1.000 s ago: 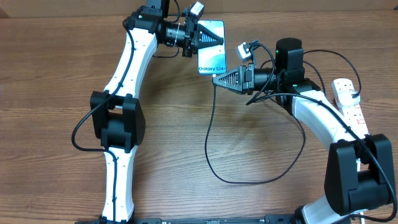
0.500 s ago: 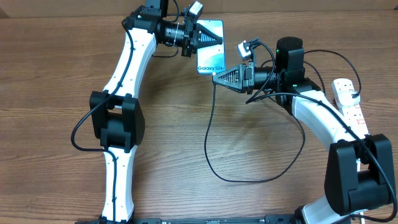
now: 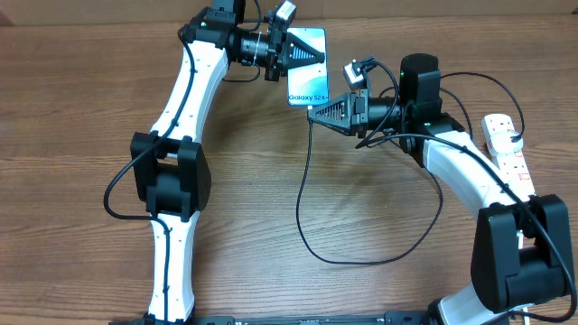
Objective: Plug charger to phone and switch on socket
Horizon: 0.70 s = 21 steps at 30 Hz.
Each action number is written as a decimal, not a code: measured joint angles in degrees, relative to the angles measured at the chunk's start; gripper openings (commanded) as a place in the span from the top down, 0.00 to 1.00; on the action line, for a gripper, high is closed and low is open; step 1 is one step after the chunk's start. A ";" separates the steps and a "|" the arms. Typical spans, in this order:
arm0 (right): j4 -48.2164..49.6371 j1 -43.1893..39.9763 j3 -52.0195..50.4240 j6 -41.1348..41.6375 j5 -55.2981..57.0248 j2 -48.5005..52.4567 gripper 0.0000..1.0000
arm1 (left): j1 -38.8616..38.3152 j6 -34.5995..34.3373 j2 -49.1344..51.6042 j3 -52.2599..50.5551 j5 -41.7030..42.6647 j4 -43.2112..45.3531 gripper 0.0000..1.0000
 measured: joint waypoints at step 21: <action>0.42 0.00 0.00 1.40 1.46 0.00 0.96 | 0.02 -0.37 0.00 0.00 0.00 0.22 0.96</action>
